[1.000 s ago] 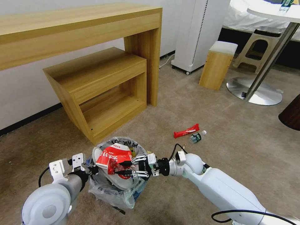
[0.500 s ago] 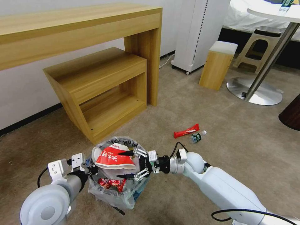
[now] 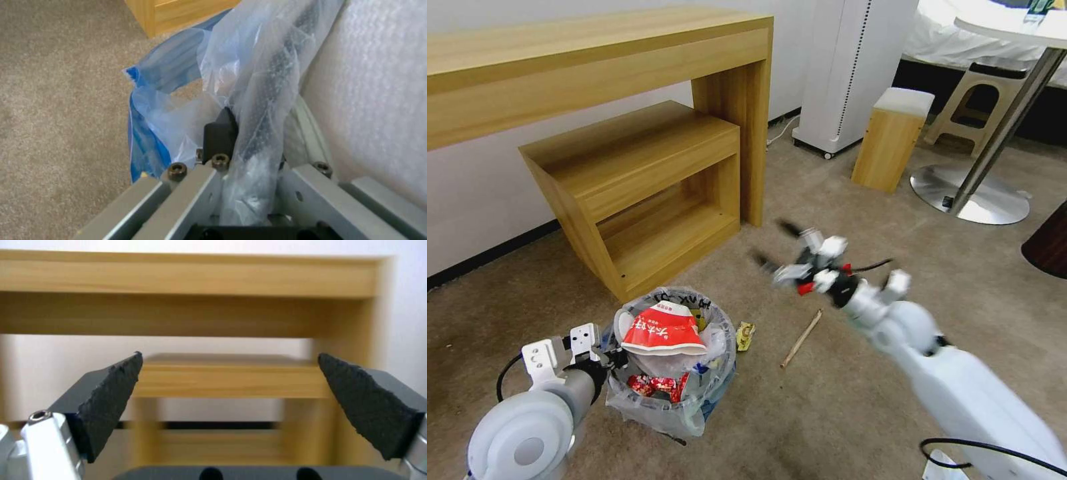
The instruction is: Pick up the trash bin and place the garbage on the floor into it.
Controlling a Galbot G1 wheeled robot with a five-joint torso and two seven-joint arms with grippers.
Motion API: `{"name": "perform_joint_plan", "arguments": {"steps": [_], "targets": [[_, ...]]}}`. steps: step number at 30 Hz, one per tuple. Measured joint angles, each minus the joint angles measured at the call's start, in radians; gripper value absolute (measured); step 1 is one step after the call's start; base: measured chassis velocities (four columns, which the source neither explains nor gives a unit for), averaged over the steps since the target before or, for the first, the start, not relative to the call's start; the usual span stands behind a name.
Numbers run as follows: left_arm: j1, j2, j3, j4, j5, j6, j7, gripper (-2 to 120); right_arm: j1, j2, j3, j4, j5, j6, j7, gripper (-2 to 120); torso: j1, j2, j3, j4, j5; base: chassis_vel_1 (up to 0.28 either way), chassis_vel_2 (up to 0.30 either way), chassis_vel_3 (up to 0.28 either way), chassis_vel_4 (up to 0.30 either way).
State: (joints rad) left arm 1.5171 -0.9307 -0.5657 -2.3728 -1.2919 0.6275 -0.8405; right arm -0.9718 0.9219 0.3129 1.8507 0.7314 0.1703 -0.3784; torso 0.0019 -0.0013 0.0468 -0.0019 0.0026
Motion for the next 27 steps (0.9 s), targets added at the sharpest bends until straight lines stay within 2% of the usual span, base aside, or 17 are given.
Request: {"name": "perform_joint_plan", "arguments": {"steps": [2,3,5,6,9,19,27], "targets": [[-0.002,0.001,0.003,-0.001,0.007,0.0,0.001,0,-0.069,0.015,0.146,0.021,-0.06,-0.003,0.019,100,0.0,0.0,0.0,0.0,-0.0002,0.0,0.0,0.0,0.0],[-0.002,0.001,0.003,-0.001,0.007,0.0,0.001,0,-0.069,0.015,0.146,0.021,-0.06,-0.003,0.019,100,0.0,0.0,0.0,0.0,-0.0002,0.0,0.0,0.0,0.0],[-0.003,0.001,0.004,-0.001,0.01,0.0,0.004,0,-0.135,0.035,0.242,0.037,-0.1,-0.001,0.029,100,0.0,0.0,0.0,0.0,-0.0001,0.0,0.0,0.0,0.0],[-0.003,0.001,0.004,-0.001,0.01,0.0,0.004,0,-0.135,0.035,0.242,0.037,-0.1,-0.001,0.029,100,0.0,0.0,0.0,0.0,-0.0001,0.0,0.0,0.0,0.0],[-0.002,0.004,0.002,-0.001,0.015,0.001,0.009,0,-0.259,0.076,0.351,0.071,-0.148,0.028,0.044,100,0.0,0.0,0.0,-0.0001,0.0,0.0,0.0,0.0,0.0],[0.01,0.01,-0.008,-0.005,0.036,0.002,0.019,0,-0.383,0.162,0.456,0.138,-0.178,0.06,0.027,100,0.0,0.0,0.0,0.0002,-0.0004,0.0,0.0,0.0,0.0],[0.017,0.01,-0.012,-0.01,0.037,0.002,0.02,0,-0.398,0.178,0.469,0.149,-0.193,0.075,0.009,100,0.0,0.0,0.0,0.0002,-0.0003,0.0,0.0,0.0,0.0]]}}
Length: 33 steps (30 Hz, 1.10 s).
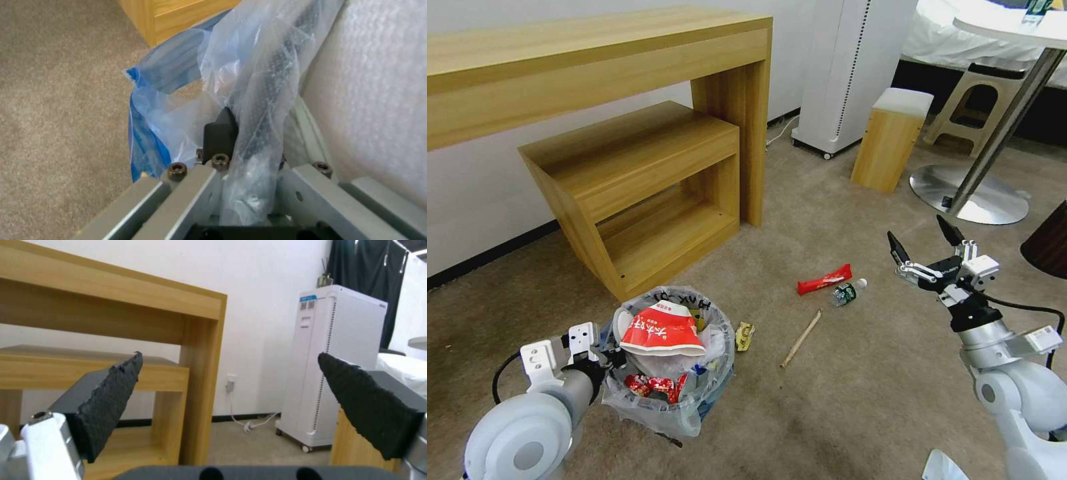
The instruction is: Pick up the trash bin and place the garbage on the floor into it.
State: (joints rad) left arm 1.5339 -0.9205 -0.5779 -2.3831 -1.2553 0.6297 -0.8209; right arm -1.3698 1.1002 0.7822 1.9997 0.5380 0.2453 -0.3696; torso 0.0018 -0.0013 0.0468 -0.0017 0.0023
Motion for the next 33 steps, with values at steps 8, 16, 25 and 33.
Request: {"name": "perform_joint_plan", "arguments": {"steps": [8,16,25,33], "targets": [[0.011,0.003,-0.034,0.0,0.006,-0.003,-0.006,0,-0.025,-0.006,0.005,0.011,-0.004,0.015,-0.004,100,0.0,0.0,0.0,-0.0004,-0.0001,0.0,0.0,0.0,0.0],[0.035,0.006,-0.07,0.004,0.019,-0.02,-0.026,0,-0.039,-0.01,-0.008,0.011,-0.019,0.029,-0.006,100,0.0,0.0,0.0,0.0001,0.0,0.0,0.0,0.0,0.0],[0.039,0.001,-0.078,0.017,0.025,-0.032,-0.031,0,-0.05,-0.008,-0.014,0.011,-0.029,0.037,-0.023,100,0.0,0.0,0.0,0.0,0.0,0.0,0.0,0.0,0.0],[0.033,0.0,-0.089,0.043,0.027,-0.046,-0.048,0,-0.188,-0.101,-0.045,0.071,-0.162,-0.096,0.112,100,0.0,0.0,0.0,-0.0002,0.0001,0.0,0.0,0.0,0.0]]}}
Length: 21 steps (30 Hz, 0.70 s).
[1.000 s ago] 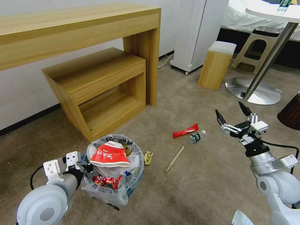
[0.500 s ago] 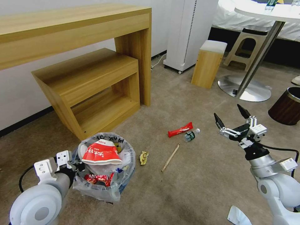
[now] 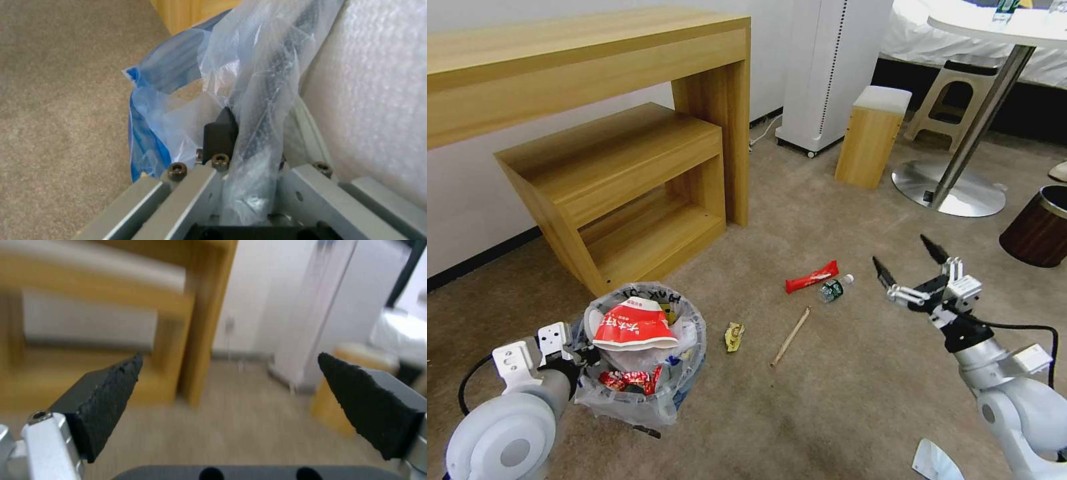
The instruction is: Pick up the trash bin and place the garbage on the floor into it.
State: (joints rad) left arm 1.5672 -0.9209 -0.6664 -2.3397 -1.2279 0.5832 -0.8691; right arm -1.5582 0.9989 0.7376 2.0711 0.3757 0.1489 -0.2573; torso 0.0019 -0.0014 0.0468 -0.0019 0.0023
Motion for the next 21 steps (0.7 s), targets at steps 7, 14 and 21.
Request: {"name": "perform_joint_plan", "arguments": {"steps": [7,14,21], "targets": [[0.0,-0.002,0.0,0.004,0.0,-0.003,0.002,0,-0.119,-0.107,-0.038,0.098,-0.017,-0.31,0.291,100,0.0,0.0,0.0,0.0,0.0001,0.0,0.0,0.0,0.0],[-0.007,-0.005,0.009,0.004,0.0,-0.003,0.008,0,-0.18,-0.232,-0.064,0.202,0.215,-0.711,0.618,100,0.0,0.0,0.0,0.0,-0.0001,0.0,0.0,0.0,0.0],[-0.01,-0.005,0.012,0.001,-0.001,-0.003,0.019,0,-0.217,-0.333,-0.101,0.248,0.527,-0.907,0.934,100,0.0,0.0,0.0,0.0002,-0.0001,0.0,0.0,0.0,0.0]]}}
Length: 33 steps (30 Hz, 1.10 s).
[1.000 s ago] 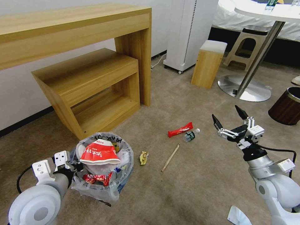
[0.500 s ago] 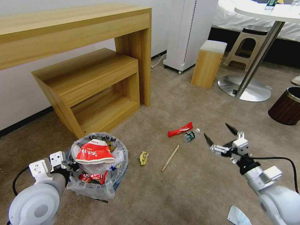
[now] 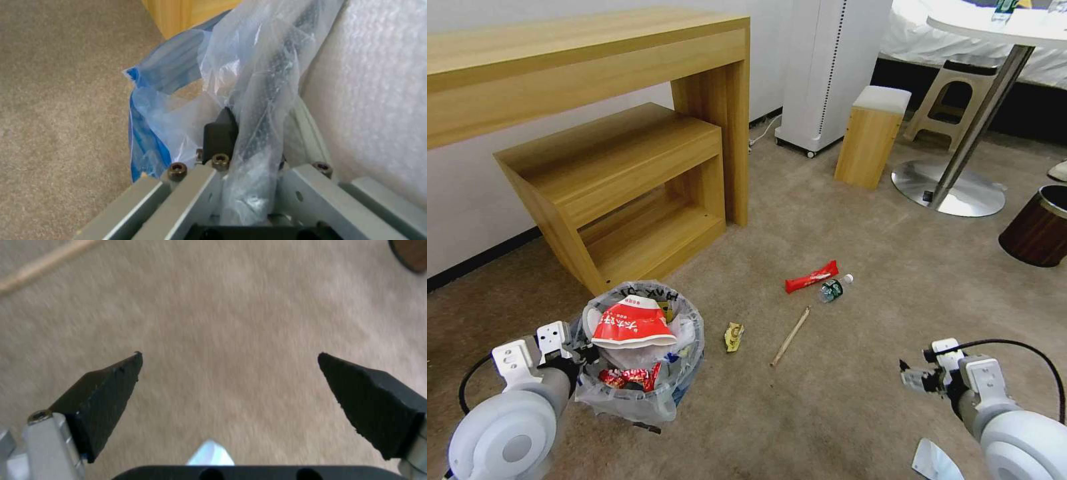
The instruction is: Pick up the trash bin and place the garbage on the floor into it.
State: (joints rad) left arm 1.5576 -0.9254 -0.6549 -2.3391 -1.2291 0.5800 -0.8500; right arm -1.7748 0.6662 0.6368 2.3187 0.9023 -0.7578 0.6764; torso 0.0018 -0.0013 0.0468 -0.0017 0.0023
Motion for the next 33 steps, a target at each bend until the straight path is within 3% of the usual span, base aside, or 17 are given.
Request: {"name": "perform_joint_plan", "arguments": {"steps": [2,10,33], "targets": [[0.002,-0.001,0.0,-0.001,0.0,-0.001,0.005,0,-0.019,-0.008,-0.013,-0.022,0.051,0.0,0.061,100,0.0,0.0,0.0,-0.0001,0.0002,0.0,0.0,0.0,0.0],[-0.004,0.005,0.003,-0.001,0.0,-0.003,0.007,0,-0.118,-0.041,-0.019,-0.068,0.15,0.01,0.116,100,0.0,0.0,0.0,-0.0002,0.0001,0.0,0.0,0.0,0.0],[-0.002,0.001,0.006,-0.004,0.005,-0.004,0.009,0,-0.047,-0.032,-0.24,-0.256,0.146,0.021,0.089,100,0.0,0.0,0.0,0.0,0.0,0.0,0.0,0.0,0.0]]}}
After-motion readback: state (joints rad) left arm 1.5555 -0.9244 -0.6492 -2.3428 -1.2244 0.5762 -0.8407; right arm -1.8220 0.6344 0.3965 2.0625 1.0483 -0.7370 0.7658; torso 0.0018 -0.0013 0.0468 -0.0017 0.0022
